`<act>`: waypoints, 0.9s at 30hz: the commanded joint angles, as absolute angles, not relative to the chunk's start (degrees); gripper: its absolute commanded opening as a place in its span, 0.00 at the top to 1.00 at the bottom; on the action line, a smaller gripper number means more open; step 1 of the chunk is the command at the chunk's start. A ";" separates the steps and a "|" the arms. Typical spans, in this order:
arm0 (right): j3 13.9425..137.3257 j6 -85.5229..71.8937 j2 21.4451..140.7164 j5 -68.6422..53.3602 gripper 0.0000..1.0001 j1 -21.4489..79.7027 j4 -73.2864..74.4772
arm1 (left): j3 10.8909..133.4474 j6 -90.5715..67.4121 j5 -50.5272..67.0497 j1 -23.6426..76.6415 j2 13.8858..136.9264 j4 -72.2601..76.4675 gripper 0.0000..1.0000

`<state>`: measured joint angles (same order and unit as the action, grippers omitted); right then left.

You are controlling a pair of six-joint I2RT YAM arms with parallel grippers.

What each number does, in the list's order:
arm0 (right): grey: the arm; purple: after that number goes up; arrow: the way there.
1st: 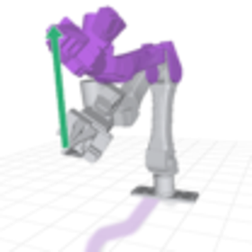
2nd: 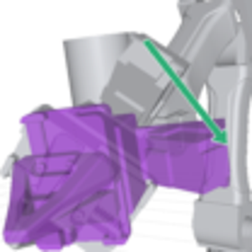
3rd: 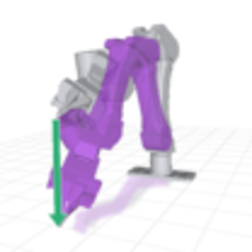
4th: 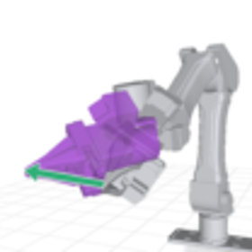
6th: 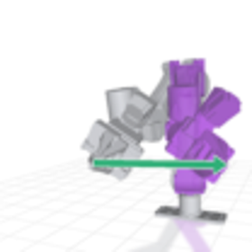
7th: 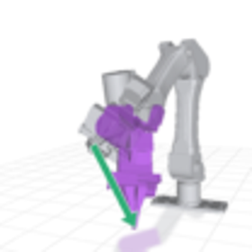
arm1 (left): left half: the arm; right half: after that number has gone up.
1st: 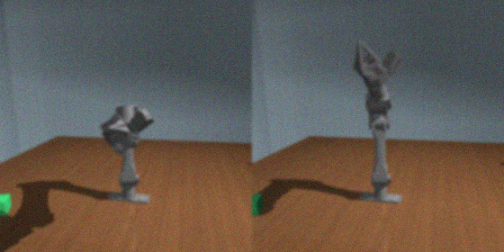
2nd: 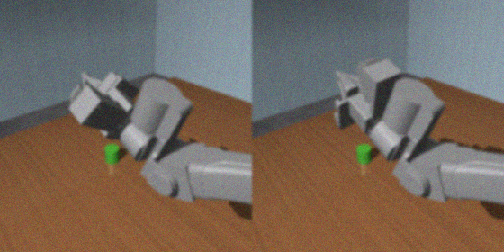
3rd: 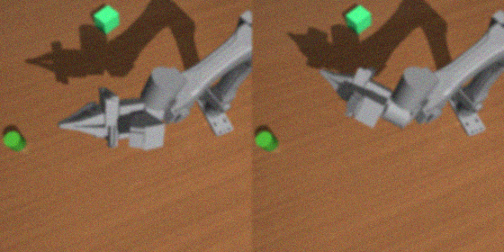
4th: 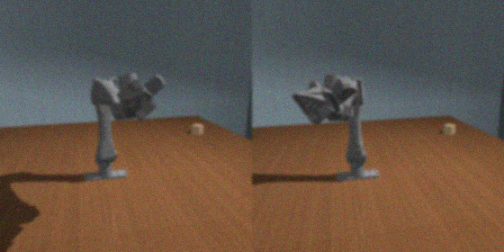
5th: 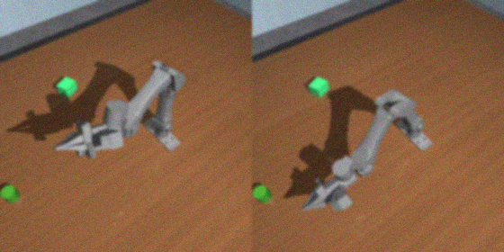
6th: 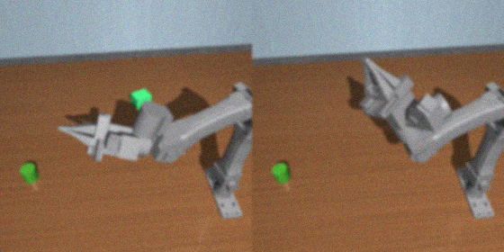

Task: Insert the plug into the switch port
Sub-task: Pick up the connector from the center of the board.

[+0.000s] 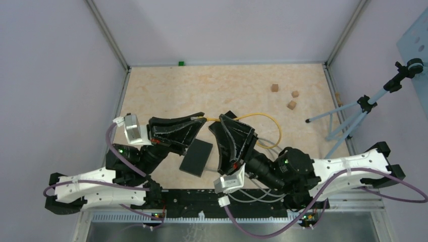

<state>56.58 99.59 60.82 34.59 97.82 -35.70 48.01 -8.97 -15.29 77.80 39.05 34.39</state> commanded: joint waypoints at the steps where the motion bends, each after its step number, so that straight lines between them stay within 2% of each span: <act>1: 69.72 65.72 57.88 30.75 0.52 98.70 -3.14 | 47.26 -2.82 -10.37 77.96 35.95 33.06 1.00; 4: 73.80 52.35 56.82 22.56 0.51 98.64 9.60 | 47.36 -0.57 -7.21 77.96 34.30 29.67 1.00; 10: 74.53 38.60 53.38 13.02 0.50 98.61 15.24 | 49.16 6.61 4.99 77.96 32.38 19.21 1.00; 16: 72.83 32.24 51.67 6.61 0.50 98.61 12.38 | 50.20 10.89 14.92 77.96 31.70 12.91 1.00; 27: 61.26 26.20 49.28 10.44 0.54 98.53 -1.93 | 50.45 12.57 23.86 77.96 32.45 12.71 1.00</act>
